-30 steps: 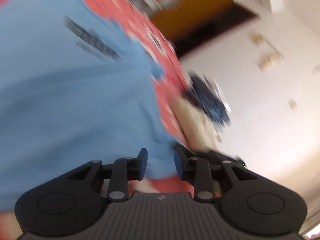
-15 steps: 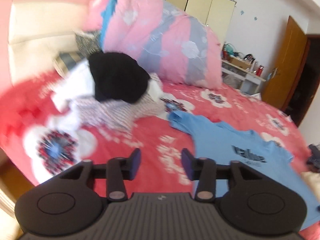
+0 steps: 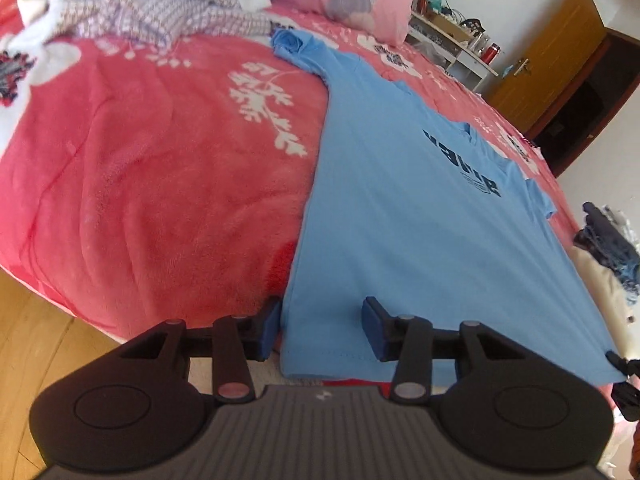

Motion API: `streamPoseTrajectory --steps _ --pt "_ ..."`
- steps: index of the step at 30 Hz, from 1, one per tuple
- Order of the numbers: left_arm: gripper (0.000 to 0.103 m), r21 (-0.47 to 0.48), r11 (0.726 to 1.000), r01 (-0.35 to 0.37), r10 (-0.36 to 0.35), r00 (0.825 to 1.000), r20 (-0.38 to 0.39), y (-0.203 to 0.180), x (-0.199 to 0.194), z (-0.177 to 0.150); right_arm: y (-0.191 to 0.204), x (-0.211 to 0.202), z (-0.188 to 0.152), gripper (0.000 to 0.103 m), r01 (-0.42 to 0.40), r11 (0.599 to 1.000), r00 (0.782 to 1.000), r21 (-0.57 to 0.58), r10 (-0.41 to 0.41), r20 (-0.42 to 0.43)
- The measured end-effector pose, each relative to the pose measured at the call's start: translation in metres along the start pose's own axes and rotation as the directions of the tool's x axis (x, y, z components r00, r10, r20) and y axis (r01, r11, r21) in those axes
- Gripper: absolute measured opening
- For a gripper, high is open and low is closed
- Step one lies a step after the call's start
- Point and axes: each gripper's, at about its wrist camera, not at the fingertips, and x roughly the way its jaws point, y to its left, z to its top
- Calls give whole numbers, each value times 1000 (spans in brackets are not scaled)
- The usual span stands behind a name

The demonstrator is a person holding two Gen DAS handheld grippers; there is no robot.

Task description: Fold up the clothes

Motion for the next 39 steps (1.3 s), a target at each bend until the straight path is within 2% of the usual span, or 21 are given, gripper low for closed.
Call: streamPoseTrajectory --steps 2,4,6,7,12,14,16,19,21,23,25,27,29,32,34,36,39 --pt "32 28 999 -25 25 1000 11 -4 -4 -5 -10 3 -1 6 40 999 999 2 -40 -1" --pt "14 36 999 -33 32 999 15 -8 -5 -8 -13 6 -1 6 43 999 999 2 -43 -1" --pt "5 22 999 -42 41 999 24 -11 -6 -10 -12 10 0 6 37 999 999 -1 -37 -7" --pt "4 19 999 -49 48 998 32 -13 -8 -9 -10 11 1 6 28 1000 1000 0 -28 -11" --pt "3 -39 999 8 -3 994 113 -11 -48 0 21 -12 6 6 -75 997 997 -35 75 13" --pt "3 -35 999 -6 10 994 113 -8 -55 0 27 -22 5 6 -80 995 997 -54 81 12" --pt "3 -19 999 -50 52 995 81 -5 -48 -4 17 -23 0 6 -36 998 999 -47 36 -6" --pt "4 -39 996 -78 78 997 -6 5 -24 -11 -12 -10 -8 7 77 997 996 -15 -78 -42" --pt "5 -34 996 -80 79 997 -8 9 -20 -13 -22 -7 -13 8 90 996 995 8 -90 -44" --pt "10 -25 996 -82 82 997 7 10 -27 -11 -18 -14 -14 11 108 994 994 -18 -108 -29" --pt "19 -5 995 -102 102 994 39 9 -38 -8 -10 -24 -14 21 143 987 990 -73 -143 1" --pt "20 15 991 -136 135 988 76 9 -51 -1 3 -36 -12 30 218 962 976 -165 -211 59" --pt "21 37 987 -155 149 982 119 4 -62 11 17 -46 -9 31 291 922 956 -254 -267 124" --pt "23 115 980 -162 141 974 177 -13 -63 45 45 -52 3 32 336 853 939 -398 -268 218" --pt "33 179 974 -140 105 975 194 -34 -49 73 73 -43 13 32 329 799 939 -503 -220 265" --pt "40 243 965 -99 54 981 186 -58 -25 102 101 -21 28 32 299 751 947 -588 -160 277" --pt "42 329 939 -94 36 983 179 -91 27 145 134 26 59 32 203 717 975 -667 -84 206"
